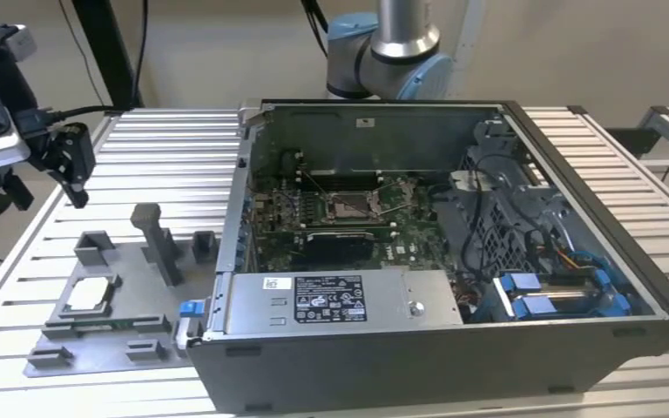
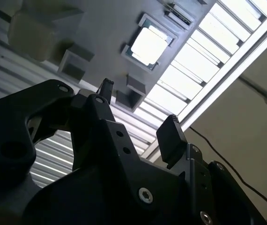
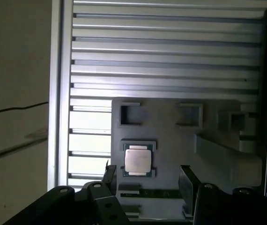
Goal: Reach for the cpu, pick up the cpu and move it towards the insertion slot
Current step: 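Pick up the cpu and move it towards the insertion slot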
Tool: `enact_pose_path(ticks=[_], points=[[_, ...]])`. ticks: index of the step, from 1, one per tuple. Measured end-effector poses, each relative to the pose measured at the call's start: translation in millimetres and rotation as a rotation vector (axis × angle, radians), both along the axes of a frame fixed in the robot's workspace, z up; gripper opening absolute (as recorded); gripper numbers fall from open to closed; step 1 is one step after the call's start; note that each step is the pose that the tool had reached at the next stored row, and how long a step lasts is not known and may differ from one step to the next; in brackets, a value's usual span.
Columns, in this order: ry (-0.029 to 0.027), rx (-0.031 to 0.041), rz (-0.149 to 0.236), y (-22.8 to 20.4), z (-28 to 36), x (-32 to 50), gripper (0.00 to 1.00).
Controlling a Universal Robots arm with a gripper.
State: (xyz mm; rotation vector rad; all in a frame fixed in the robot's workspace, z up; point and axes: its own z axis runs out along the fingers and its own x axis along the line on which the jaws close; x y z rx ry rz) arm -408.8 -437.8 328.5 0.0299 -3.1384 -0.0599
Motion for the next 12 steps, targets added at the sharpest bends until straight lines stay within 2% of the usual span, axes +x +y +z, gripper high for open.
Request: enact_pose_path(ticks=[3,7,12], points=[[0.0000,0.0010,0.000,0.0,-4.3,0.4,1.00],[-0.0002,0.0066,0.000,0.0,-8.9,0.4,1.00],[0.0000,0.0064,0.000,0.0,-15.9,0.4,1.00]])
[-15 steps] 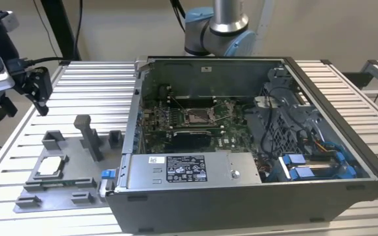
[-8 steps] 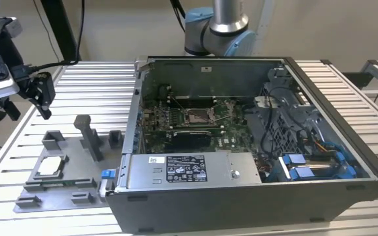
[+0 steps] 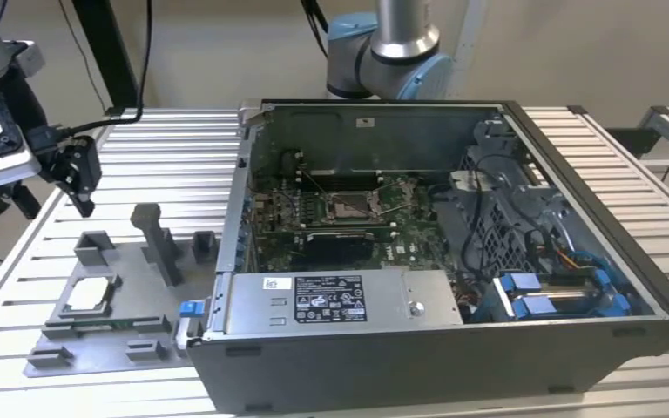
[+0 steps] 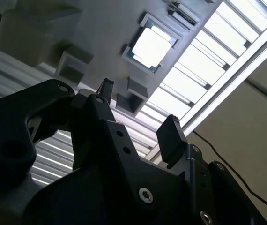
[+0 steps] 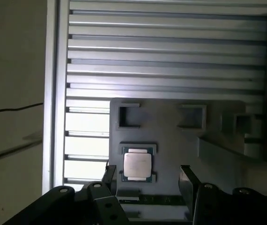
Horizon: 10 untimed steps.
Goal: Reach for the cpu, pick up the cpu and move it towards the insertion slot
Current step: 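Pick up the cpu and move it towards the insertion slot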
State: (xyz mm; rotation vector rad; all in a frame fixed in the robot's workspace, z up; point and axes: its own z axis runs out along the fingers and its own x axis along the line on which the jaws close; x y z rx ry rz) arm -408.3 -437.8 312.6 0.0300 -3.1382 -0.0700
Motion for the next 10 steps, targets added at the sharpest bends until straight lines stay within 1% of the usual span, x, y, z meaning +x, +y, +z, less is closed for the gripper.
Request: enact_pose_path(ticks=[10], points=[[0.0000,-0.0022,0.000,0.0,-12.0,0.0,1.00]])
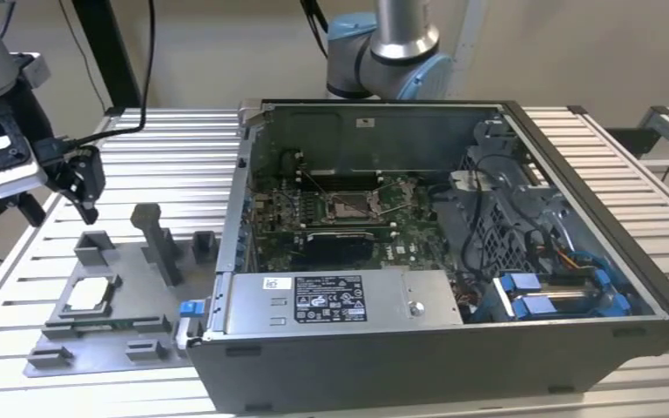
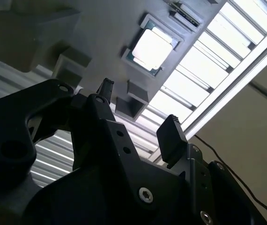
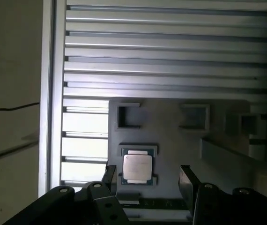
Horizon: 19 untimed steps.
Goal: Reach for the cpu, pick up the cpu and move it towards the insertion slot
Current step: 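Pick up the cpu and move it towards the insertion slot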
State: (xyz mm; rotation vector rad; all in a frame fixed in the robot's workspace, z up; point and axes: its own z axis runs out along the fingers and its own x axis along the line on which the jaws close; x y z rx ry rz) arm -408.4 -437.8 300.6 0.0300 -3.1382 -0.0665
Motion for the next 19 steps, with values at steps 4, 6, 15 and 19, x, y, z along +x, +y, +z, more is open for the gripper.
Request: enact_pose_path(ticks=[4,6,15,19], points=[[-0.0001,-0.0014,0.000,0.0,-4.9,0.0,1.00],[-0.0001,-0.0019,0.000,0.0,-7.4,0.0,1.00],[-0.0002,-0.0034,0.000,0.0,-18.4,0.0,1.00],[-0.0001,-0.0039,0.000,0.0,-23.2,0.0,1.00]])
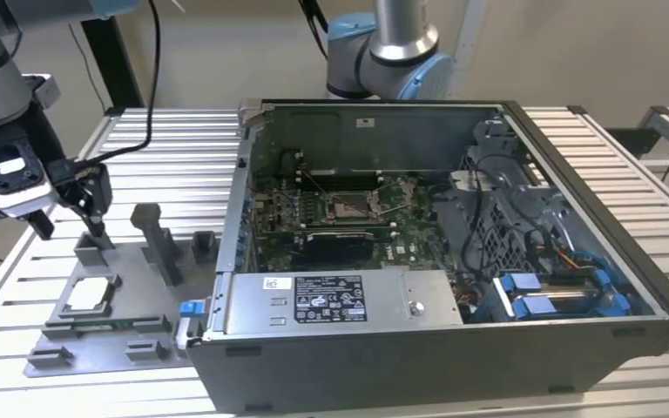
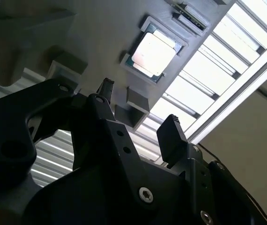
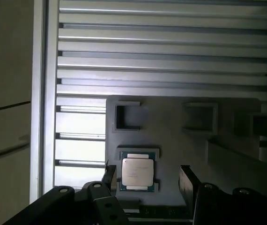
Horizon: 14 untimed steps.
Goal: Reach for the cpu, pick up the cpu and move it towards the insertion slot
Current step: 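Pick up the cpu and move it towards the insertion slot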
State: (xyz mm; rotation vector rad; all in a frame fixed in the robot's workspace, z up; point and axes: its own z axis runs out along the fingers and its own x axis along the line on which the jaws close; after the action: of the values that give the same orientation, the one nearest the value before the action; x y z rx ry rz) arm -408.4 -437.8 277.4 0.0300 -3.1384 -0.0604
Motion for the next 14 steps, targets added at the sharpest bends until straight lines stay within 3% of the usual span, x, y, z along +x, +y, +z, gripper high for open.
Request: enact_pose_path(ticks=[7,14], points=[[0.0000,-0.0001,0.000,0.0,-6.8,0.0,1.00],[-0.0005,0.0002,0.000,0.0,-8.9,0.1,1.00]])
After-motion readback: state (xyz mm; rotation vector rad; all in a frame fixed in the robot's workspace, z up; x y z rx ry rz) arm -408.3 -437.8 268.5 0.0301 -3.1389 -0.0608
